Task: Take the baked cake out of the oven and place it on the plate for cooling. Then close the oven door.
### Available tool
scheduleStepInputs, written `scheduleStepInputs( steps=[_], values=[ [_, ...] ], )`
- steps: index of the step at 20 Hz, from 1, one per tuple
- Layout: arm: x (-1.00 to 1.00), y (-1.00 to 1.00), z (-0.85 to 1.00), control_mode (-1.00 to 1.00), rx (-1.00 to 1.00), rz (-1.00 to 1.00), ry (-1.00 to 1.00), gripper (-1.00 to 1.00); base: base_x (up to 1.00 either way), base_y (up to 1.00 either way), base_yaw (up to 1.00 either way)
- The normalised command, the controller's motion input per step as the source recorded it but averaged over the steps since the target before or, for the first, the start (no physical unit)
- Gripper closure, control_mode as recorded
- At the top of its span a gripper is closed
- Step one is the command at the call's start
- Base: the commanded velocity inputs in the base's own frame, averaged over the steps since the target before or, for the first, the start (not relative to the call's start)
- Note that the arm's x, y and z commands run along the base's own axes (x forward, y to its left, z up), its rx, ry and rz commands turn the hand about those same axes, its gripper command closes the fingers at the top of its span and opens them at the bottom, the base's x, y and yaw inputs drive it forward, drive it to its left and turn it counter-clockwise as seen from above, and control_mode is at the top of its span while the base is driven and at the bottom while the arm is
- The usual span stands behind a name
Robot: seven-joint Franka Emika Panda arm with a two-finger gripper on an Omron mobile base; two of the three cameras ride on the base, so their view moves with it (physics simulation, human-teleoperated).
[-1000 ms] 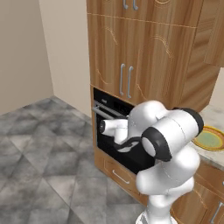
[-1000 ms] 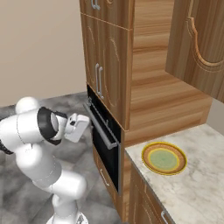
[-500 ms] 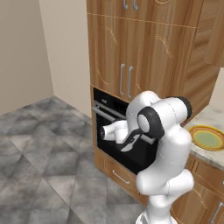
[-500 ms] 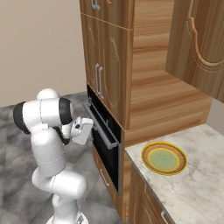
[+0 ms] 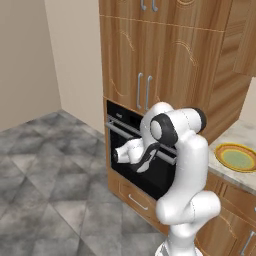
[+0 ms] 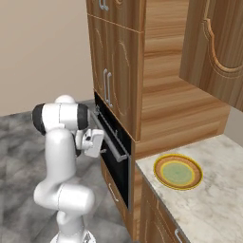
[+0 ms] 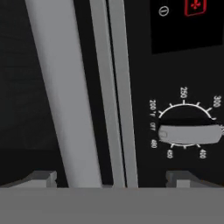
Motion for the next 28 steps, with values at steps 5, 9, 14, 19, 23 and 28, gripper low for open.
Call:
scheduleStepInputs(
  steps=[5, 9, 14, 19, 23, 28],
  values=[
    [0.42, -0.17, -0.29, -1.00, -0.07, 0.00, 0.00, -1.00, 0.00, 0.00, 0.00],
    [0.38, -0.17, -0.29, -1.00, -0.06, 0.00, 0.00, -1.00, 0.00, 0.00, 0.00],
    [0.34, -0.18, -0.26, -1.00, -0.04, 0.00, 0.00, -1.00, 0.00, 0.00, 0.00],
    [0.27, -0.24, -0.19, -1.00, -0.01, 0.00, 0.00, -1.00, 0.00, 0.00, 0.00],
    [0.10, -0.39, -0.02, -1.00, 0.00, 0.00, 0.00, -1.00, 0.00, 0.00, 0.00],
    [0.00, -0.42, 0.00, -1.00, 0.00, 0.00, -0.05, -1.00, 0.00, 0.00, 0.00]
  ],
)
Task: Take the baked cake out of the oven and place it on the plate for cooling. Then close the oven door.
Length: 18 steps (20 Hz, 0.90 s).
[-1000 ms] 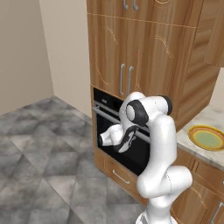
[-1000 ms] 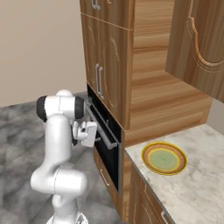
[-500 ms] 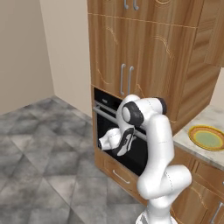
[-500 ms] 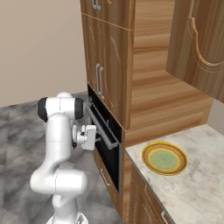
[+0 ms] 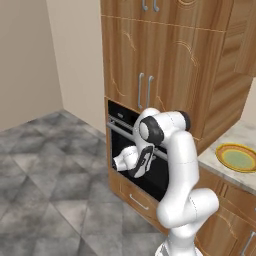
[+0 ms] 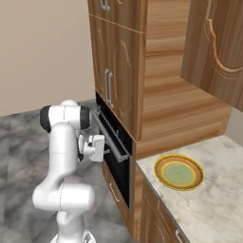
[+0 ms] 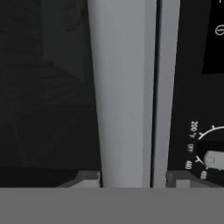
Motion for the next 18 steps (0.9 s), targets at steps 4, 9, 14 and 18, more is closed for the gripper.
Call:
scheduleStepInputs(
  steps=[4, 9, 14, 18],
  values=[
    [0.00, -0.40, 0.00, -1.00, 0.00, 0.00, 0.00, -1.00, 0.00, 0.00, 0.00],
    [-0.05, -0.41, 0.03, -1.00, 0.04, 0.00, -0.01, -1.00, 0.00, 0.00, 0.00],
    [-0.04, -0.49, 0.19, -1.00, 0.12, 0.00, 0.00, -1.00, 0.00, 0.00, 0.00],
    [0.00, -0.54, 0.05, -1.00, 0.14, 0.00, 0.02, -1.00, 0.00, 0.00, 0.00]
  ],
)
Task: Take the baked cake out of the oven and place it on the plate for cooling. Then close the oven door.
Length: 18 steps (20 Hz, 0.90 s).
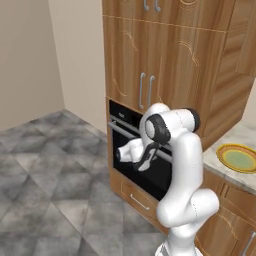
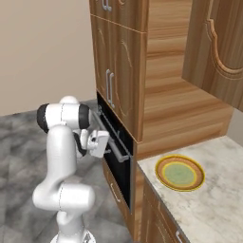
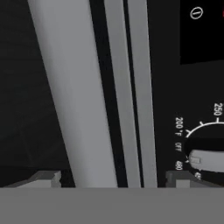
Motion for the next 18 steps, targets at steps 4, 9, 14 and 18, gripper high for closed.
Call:
scheduleStepInputs(
  steps=[4, 9, 14, 18],
  values=[
    [0.00, -0.48, -0.03, -1.00, 0.06, 0.00, 0.03, -1.00, 0.00, 0.00, 0.00],
    [0.00, -0.45, -0.21, -1.00, 0.03, 0.00, 0.03, -1.00, 0.00, 0.00, 0.00],
    [-0.02, -0.29, -0.45, -1.00, 0.00, 0.00, 0.01, -1.00, 0.00, 0.00, 0.00],
    [-0.02, -0.34, -0.30, -1.00, 0.00, 0.00, 0.00, -1.00, 0.00, 0.00, 0.00]
  ],
)
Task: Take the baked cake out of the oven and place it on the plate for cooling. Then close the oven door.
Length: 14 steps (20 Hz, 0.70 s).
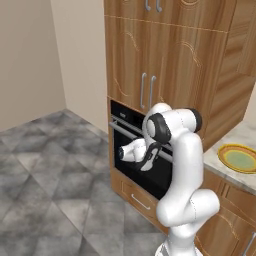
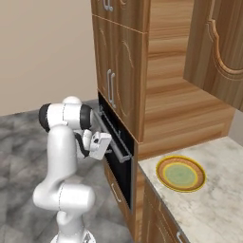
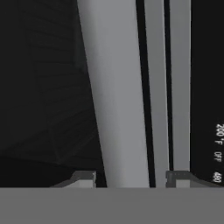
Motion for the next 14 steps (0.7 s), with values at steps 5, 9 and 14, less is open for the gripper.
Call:
scheduleStepInputs(
  steps=[5, 9, 14],
  values=[
    [-0.02, -0.43, 0.00, -1.00, 0.04, 0.00, 0.00, -1.00, 0.00, 0.00, 0.00],
    [-0.27, -0.43, 0.03, -1.00, 0.10, 0.00, 0.00, -1.00, 0.00, 0.00, 0.00],
    [-0.55, -0.29, 0.00, -1.00, 0.10, 0.00, 0.00, -1.00, 0.00, 0.00, 0.00]
  ],
)
